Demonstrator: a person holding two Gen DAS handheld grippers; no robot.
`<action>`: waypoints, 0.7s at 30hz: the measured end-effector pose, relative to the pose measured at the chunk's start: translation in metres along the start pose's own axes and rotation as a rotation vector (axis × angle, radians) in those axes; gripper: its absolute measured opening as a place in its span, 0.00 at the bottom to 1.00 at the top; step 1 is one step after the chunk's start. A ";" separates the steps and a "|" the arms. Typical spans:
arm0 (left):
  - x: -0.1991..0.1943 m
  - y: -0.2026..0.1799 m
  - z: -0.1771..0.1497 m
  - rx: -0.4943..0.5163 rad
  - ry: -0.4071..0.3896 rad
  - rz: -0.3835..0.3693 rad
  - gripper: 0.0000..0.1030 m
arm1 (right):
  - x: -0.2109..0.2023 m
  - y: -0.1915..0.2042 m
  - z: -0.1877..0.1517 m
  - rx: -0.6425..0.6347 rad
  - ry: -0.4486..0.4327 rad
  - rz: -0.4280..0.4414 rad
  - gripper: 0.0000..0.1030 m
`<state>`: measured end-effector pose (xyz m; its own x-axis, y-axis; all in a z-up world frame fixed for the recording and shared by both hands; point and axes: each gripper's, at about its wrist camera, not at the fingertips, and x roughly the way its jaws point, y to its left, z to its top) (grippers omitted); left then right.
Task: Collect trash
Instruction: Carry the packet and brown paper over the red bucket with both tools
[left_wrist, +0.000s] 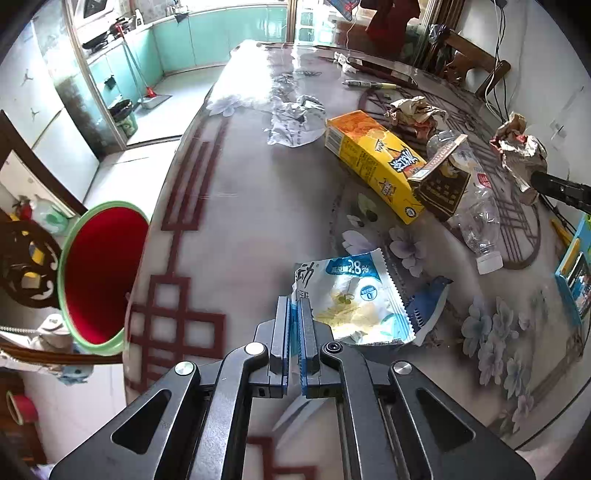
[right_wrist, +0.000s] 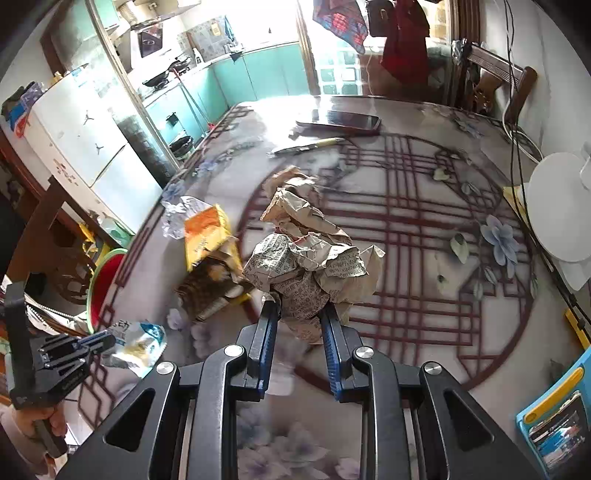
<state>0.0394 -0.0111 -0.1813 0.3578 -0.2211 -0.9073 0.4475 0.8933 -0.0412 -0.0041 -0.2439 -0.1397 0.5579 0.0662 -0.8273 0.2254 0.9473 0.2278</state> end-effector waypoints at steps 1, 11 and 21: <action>-0.001 0.004 0.000 0.005 -0.001 -0.001 0.03 | -0.001 0.007 0.001 -0.002 -0.005 0.004 0.21; -0.011 0.047 0.008 0.007 -0.031 -0.008 0.03 | 0.003 0.067 0.010 -0.051 -0.022 0.017 0.21; -0.013 0.096 0.006 -0.019 -0.033 -0.011 0.03 | 0.015 0.118 0.020 -0.083 -0.025 0.033 0.21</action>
<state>0.0827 0.0746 -0.1713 0.3800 -0.2435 -0.8924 0.4357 0.8981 -0.0596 0.0469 -0.1374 -0.1145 0.5837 0.0906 -0.8069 0.1401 0.9676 0.2100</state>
